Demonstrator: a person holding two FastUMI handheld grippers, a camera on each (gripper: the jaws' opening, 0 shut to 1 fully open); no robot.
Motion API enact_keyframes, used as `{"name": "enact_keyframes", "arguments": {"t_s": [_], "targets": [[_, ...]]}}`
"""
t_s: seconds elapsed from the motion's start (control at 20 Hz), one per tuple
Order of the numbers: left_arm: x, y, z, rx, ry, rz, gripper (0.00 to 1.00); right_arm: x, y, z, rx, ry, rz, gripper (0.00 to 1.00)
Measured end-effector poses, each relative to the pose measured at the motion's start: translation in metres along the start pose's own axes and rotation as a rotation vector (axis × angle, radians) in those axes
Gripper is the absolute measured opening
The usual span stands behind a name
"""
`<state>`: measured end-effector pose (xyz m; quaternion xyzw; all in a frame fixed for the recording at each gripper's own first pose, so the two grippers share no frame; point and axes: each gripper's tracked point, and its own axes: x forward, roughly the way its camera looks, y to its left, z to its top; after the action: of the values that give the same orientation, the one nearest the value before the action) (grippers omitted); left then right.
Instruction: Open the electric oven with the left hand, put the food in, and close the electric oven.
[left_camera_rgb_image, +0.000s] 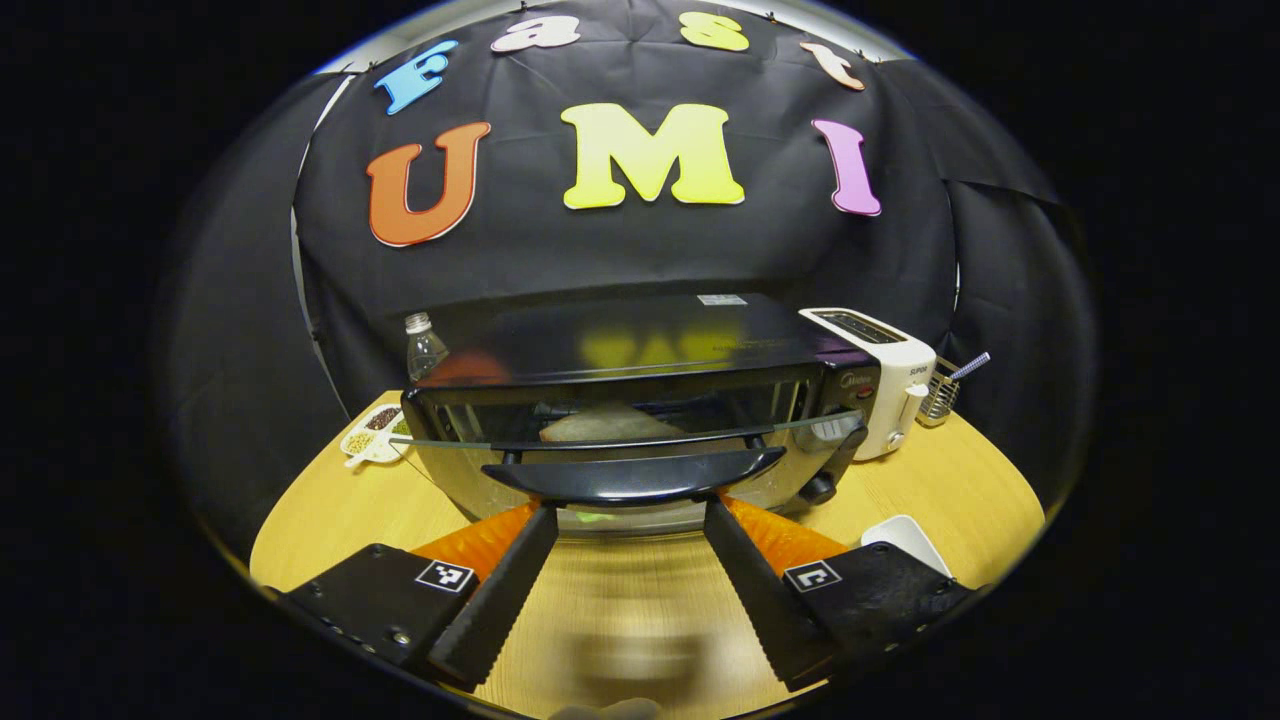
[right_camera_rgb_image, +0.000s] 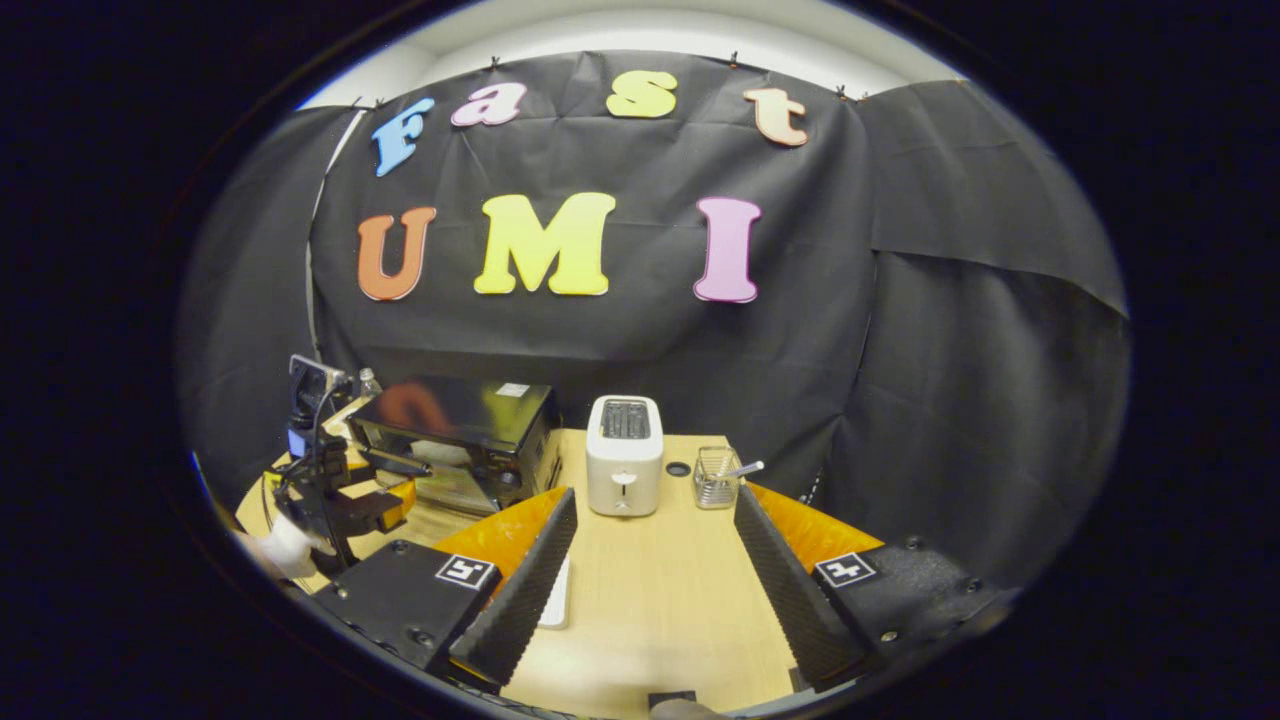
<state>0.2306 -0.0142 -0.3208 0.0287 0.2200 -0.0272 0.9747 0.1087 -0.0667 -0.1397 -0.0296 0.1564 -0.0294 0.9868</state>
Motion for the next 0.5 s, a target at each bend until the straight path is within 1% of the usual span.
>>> {"name": "enact_keyframes", "arguments": {"t_s": [0.25,0.5], "targets": [[-0.006,-0.005,0.008,-0.008,-0.016,0.004,0.96,-0.003,-0.001,0.001,-0.001,-0.003,0.009,1.0],[-0.037,-0.004,0.024,-0.018,-0.053,0.005,0.97,-0.01,0.007,0.008,-0.001,-0.029,0.032,1.0]]}}
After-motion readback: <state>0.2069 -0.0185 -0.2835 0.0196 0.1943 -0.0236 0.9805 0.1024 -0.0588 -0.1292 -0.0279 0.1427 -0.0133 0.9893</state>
